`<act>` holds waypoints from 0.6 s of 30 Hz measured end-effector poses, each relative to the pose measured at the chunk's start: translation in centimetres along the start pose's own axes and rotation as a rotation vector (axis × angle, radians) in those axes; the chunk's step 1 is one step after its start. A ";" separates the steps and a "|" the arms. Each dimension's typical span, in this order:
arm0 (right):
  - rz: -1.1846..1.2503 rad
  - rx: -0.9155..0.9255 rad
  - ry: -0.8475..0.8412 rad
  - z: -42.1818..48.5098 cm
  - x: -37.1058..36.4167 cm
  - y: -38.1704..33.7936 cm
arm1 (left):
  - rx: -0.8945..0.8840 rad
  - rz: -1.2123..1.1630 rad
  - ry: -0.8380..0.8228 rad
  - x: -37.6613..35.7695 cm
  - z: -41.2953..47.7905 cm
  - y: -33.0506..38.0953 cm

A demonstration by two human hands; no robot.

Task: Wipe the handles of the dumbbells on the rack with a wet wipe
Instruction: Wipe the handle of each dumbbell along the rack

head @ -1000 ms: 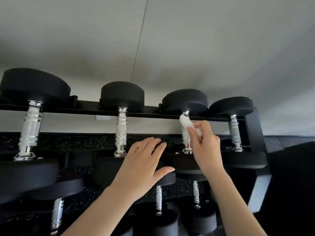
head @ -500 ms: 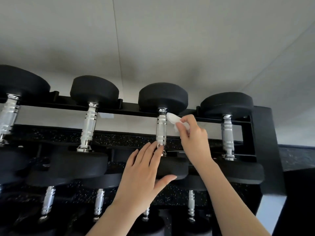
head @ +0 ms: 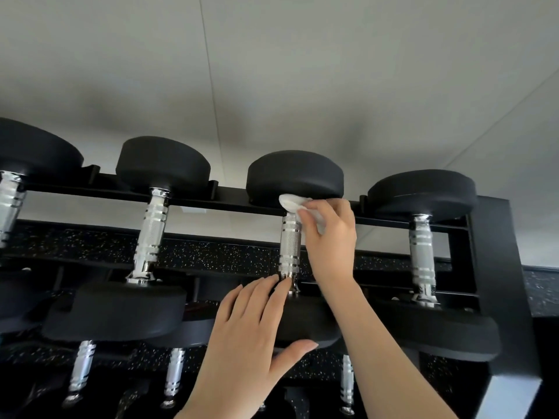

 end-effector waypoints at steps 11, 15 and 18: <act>0.110 0.064 0.032 0.2 0.0 -0.4 | -0.033 -0.006 0.062 -0.4 0.1 -0.3; 0.120 0.062 0.035 0.5 -0.1 -0.6 | -0.039 -0.013 0.090 -0.5 0.1 -0.4; 0.123 0.042 0.019 0.7 -0.2 -0.8 | -0.034 -0.022 0.095 -0.6 0.1 -0.3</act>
Point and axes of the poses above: each hand's wrist, its own z-axis towards the middle knuckle, its own x-axis out of the back of the hand, y = z × x, the point moved 1 cm from there along z, towards the middle knuckle, and after that the axes turned 11 degrees about -x, right-handed, at the moved point
